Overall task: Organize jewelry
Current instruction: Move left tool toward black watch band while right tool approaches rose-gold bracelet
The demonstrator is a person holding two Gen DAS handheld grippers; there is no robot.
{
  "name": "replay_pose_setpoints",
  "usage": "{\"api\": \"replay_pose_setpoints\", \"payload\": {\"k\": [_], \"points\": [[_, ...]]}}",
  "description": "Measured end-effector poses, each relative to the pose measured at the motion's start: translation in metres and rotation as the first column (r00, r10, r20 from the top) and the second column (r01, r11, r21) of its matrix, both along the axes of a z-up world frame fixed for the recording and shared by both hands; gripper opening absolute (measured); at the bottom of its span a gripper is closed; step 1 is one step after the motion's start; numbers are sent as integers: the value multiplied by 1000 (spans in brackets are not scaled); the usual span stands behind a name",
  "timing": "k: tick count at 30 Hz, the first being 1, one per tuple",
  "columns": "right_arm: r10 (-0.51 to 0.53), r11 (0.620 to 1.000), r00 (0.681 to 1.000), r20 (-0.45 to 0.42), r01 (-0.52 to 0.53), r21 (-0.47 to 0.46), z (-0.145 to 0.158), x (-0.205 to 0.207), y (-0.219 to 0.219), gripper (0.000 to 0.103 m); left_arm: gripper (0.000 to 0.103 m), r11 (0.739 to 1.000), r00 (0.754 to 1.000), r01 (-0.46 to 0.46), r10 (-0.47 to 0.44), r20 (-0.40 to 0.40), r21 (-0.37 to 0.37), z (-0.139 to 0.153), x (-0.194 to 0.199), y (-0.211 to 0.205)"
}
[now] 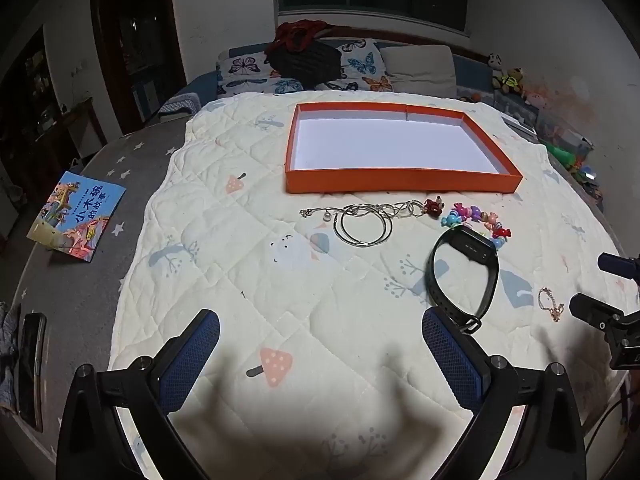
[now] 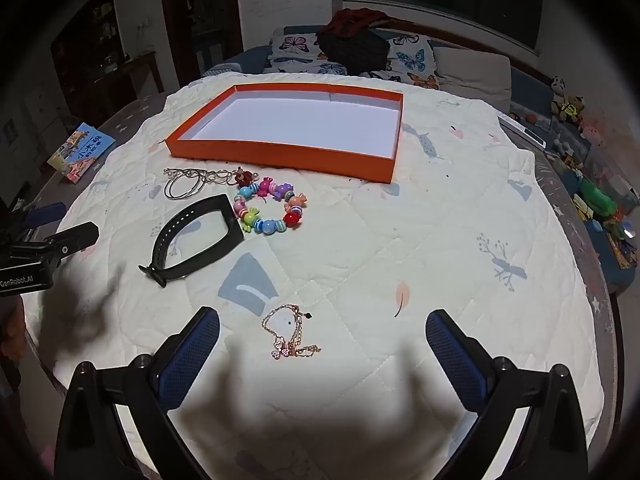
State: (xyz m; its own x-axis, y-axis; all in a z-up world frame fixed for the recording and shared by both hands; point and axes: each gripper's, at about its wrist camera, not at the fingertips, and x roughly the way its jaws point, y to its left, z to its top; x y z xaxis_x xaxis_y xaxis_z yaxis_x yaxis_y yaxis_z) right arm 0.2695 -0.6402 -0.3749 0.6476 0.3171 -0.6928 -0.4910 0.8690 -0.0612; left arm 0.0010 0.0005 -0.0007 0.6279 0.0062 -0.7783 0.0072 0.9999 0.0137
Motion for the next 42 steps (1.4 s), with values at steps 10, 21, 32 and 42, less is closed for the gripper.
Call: {"api": "replay_pose_setpoints", "payload": {"k": [10, 21, 32, 42], "points": [[8, 1000, 1000, -24, -8, 1, -8, -1, -5, 103, 103, 1000, 1000, 12, -12, 3, 0, -1, -6, -3], [13, 1000, 999, -44, -13, -1, -10, -1, -5, 103, 103, 1000, 1000, 18, -18, -12, -7, -1, -5, -2], [39, 999, 998, -57, -38, 6, -16, -6, -4, 103, 103, 998, 999, 53, -53, -10, 18, -1, -4, -12], [59, 998, 995, -81, -58, 20, -20, -6, -1, 95, 103, 997, 997, 69, -69, -15, 16, -3, -2, -15]]}}
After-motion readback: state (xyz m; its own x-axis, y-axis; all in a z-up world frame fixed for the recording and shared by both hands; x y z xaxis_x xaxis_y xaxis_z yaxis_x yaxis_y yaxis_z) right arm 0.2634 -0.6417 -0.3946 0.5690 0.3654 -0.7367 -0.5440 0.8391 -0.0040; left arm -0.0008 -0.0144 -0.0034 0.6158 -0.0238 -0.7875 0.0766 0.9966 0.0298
